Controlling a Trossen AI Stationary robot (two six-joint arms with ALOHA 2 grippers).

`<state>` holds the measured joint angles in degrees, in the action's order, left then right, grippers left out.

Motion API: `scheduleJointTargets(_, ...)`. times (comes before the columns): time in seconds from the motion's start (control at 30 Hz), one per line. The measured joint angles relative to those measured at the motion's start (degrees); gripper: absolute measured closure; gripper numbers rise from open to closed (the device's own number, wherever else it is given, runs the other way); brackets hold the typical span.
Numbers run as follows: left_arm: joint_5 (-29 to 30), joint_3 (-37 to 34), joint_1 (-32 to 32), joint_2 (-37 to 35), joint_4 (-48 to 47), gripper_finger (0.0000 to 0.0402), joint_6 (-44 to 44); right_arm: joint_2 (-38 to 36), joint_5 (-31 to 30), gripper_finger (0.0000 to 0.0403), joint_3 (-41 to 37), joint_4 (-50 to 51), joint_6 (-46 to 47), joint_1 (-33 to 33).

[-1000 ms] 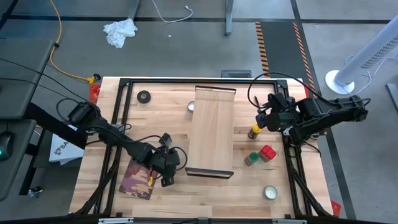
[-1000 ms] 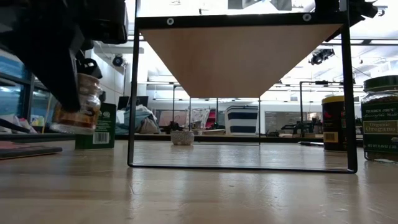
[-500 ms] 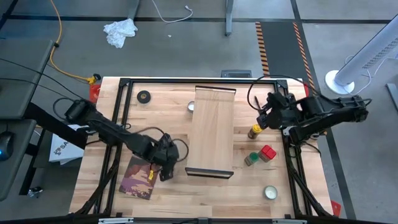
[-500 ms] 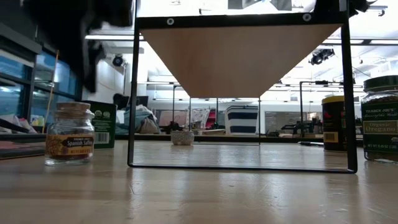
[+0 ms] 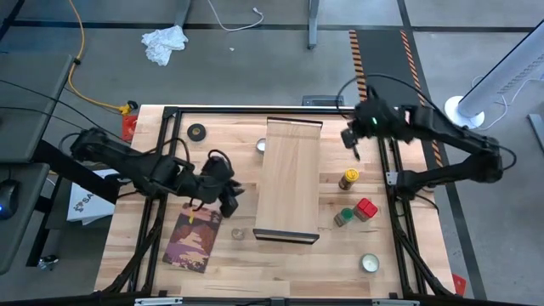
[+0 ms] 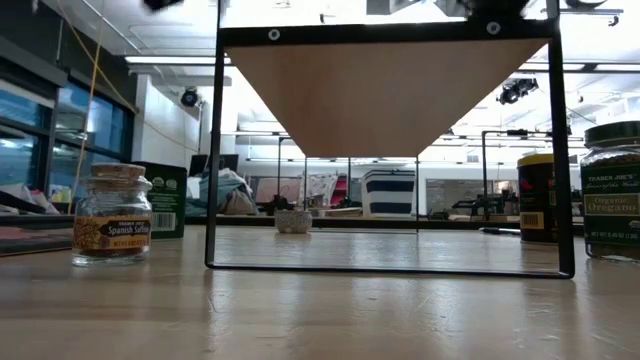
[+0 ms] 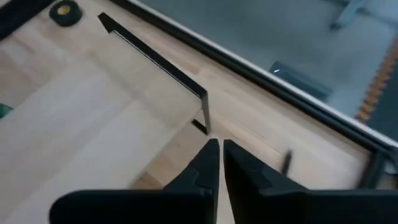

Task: Shelf spices
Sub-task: Move the shelf a quarter turn to the left on the table

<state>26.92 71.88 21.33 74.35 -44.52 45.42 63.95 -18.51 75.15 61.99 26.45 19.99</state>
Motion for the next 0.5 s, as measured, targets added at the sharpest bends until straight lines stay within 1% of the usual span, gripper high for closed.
scheduleJointTargets(0.03, 0.57, 2.7, 0.32, 1.16, 0.11, 0.037, -1.28, 1.09, 3.88, 0.0387, -0.02, -1.76, -2.11, 3.13)
scheduleJointTargets(0.07, 1.99, 5.46, 0.72, 2.5, 0.21, 0.0383, -2.66, 2.28, 7.88, 0.0393, -0.02, -3.77, -4.08, 6.11)
scheduleJointTargets(0.13, 4.94, 11.08, 1.28, 5.21, 0.18, 0.0388, -6.48, 5.17, 15.4, 0.04, -0.02, -7.86, -7.09, 11.07)
scheduleJointTargets(0.2, 6.55, 15.07, 1.29, 7.77, 0.18, 0.0398, -11.13, 8.23, 20.94, 0.0401, -0.02, -11.35, -7.49, 15.24)
scheduleJointTargets(0.27, 6.7, 16.94, 1.02, 10.27, 2.11, 0.0399, -14.13, 11.48, 27.31, 0.0402, -0.02, -13.71, -7.48, 19.2)
scheduleJointTargets(0.37, 6.37, 17.24, 0.87, 13.99, 9.58, 0.0401, -15.98, 16.9, 41.4, 0.0402, -0.02, -14.59, -7.57, 24.29)
scheduleJointTargets(0.4, 6.63, 17.24, 0.87, 15.23, 12.38, 0.0401, -16.02, 18.41, 44.7, 0.0402, -0.09, -14.51, -8.41, 25.46)
scheduleJointTargets(0.43, 7.4, 17.26, 0.87, 16.51, 14.79, 0.0401, -15.75, 19.47, 46.59, 0.0402, -0.1, -14.34, -9.41, 26.37)
scheduleJointTargets(0.5, 10.4, 17.28, 0.88, 19.16, 18.87, 0.0401, -13.01, 20.63, 47.42, 0.0402, -0.1, -14.11, -11.88, 27.91)
